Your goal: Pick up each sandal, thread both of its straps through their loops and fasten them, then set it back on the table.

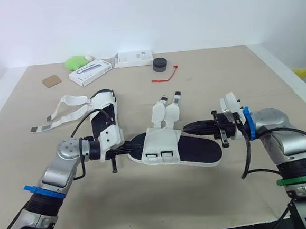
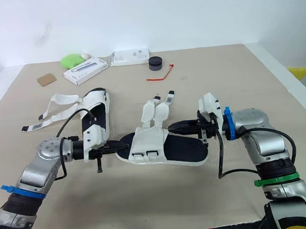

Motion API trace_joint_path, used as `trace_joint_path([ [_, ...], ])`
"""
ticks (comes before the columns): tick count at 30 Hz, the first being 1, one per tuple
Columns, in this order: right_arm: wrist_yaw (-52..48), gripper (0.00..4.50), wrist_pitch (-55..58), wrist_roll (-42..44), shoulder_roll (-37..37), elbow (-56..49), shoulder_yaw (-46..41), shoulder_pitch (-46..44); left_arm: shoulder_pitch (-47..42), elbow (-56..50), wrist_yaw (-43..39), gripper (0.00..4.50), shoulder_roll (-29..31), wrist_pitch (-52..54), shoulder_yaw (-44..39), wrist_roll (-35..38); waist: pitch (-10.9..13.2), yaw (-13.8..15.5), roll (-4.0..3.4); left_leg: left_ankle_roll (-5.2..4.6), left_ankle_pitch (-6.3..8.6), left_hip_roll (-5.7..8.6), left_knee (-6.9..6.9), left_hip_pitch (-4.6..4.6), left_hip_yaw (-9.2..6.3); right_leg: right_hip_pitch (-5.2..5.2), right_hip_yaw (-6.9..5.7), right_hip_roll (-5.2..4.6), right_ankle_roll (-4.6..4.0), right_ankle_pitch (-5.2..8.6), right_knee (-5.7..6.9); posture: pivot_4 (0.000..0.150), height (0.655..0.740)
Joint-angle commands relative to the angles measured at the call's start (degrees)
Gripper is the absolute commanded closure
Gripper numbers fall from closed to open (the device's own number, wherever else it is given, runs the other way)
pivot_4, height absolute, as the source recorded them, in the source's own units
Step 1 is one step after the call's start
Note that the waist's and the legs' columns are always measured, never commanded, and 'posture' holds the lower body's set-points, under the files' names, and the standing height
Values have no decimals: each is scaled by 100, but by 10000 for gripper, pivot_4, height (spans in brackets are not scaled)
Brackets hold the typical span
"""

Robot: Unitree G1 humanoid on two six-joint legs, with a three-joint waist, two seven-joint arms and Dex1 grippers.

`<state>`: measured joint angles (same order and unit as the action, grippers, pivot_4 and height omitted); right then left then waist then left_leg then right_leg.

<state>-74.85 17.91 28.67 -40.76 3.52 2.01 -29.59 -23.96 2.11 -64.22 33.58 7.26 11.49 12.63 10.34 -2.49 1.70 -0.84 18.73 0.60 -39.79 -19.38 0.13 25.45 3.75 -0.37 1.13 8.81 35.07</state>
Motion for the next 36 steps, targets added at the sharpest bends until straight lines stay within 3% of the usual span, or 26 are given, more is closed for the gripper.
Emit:
trace_joint_path([
  [1,489,45000,615,75,13,-58,-202,-242,-176,130,-112,44634,28,-90,29,-82,0,-1,0,0,0,0,-1,0,1,0,1,0,0,-1,0,1500,7400],
  [6,1374,45000,1768,108,210,102,-206,-626,-82,-79,-427,44634,78,-31,122,-31,0,-10,0,0,0,-2,-2,0,2,0,2,2,-1,-1,2,1500,7400],
  [8,1866,45000,2765,381,440,394,-357,-1026,-100,-100,-429,44634,47,-70,167,-91,0,-16,0,0,0,-3,-2,0,0,1,3,3,-2,-1,2,1500,7400],
  [13,2638,26172,3768,352,739,897,-508,-1652,-150,-109,-384,45000,-23,-125,256,-200,-1,-3,-1,0,0,-2,-3,-2,-4,1,0,0,-5,-5,3,1500,7400],
  [18,2981,1296,4905,573,751,1482,-789,-2143,-127,-186,-361,45000,-47,-90,253,-199,-2,3,-3,-4,3,3,-3,-21,-14,7,-14,-13,0,-8,-3,1500,7400],
  [25,3253,386,5877,726,978,2399,-1210,-2722,-121,-183,-358,45000,-38,-113,232,-193,-4,2,-5,-4,2,13,-4,-60,-12,45,-24,-32,1,-18,0,1500,7400],
  [36,3878,386,5283,381,1388,4352,-1688,-3545,-135,-220,-373,45000,-54,-175,244,-197,-5,-7,-6,-4,1,19,-13,-98,-7,81,-39,-50,1,-28,8,1500,7400],
])
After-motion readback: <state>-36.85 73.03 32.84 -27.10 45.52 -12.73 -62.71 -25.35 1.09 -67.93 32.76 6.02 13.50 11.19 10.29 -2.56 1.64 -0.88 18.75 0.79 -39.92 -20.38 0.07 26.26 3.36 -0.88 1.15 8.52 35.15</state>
